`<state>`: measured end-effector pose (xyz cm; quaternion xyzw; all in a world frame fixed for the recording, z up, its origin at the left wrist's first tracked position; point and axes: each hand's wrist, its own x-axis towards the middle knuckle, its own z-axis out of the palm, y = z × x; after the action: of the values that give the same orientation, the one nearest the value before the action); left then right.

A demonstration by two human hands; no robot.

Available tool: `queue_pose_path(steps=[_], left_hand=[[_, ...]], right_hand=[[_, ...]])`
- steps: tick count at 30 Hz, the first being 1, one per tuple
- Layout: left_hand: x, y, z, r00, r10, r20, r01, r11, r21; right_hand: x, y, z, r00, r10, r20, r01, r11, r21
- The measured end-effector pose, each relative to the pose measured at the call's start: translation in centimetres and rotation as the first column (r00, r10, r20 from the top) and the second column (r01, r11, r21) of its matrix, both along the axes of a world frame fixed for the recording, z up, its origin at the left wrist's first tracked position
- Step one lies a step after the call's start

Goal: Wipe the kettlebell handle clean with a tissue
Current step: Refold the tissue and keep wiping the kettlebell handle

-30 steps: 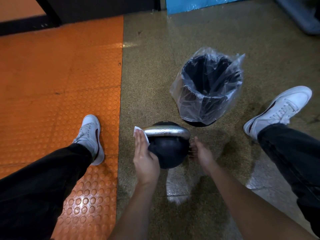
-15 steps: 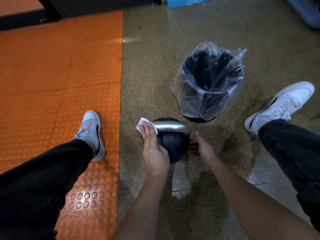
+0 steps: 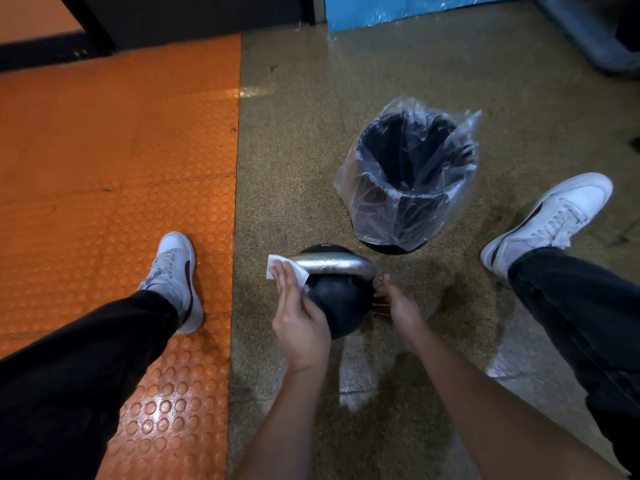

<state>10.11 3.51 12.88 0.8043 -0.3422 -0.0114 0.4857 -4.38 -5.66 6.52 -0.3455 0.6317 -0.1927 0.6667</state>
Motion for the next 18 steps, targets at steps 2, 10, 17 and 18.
queue_pose_path(steps=[2, 10, 17, 18], left_hand=[[0.2, -0.3, 0.1, 0.999, 0.052, -0.010, -0.053, 0.997, -0.061], [1.8, -1.1, 0.8, 0.860, 0.339, -0.381, -0.400, 0.912, -0.091], [0.6, -1.0, 0.8, 0.869, 0.332, -0.366, -0.375, 0.926, -0.050], [0.7, -1.0, 0.8, 0.864, 0.338, -0.373, -0.384, 0.922, -0.055]], right_hand=[[0.2, 0.0, 0.7, 1.000, 0.001, -0.006, -0.001, 1.000, 0.002], [-0.2, 0.6, -0.8, 0.999, 0.006, -0.038, -0.004, 0.999, 0.053], [-0.1, 0.3, -0.8, 0.999, 0.006, -0.050, -0.003, 0.999, 0.052], [-0.2, 0.3, -0.9, 0.999, 0.009, -0.045, -0.007, 0.999, 0.047]])
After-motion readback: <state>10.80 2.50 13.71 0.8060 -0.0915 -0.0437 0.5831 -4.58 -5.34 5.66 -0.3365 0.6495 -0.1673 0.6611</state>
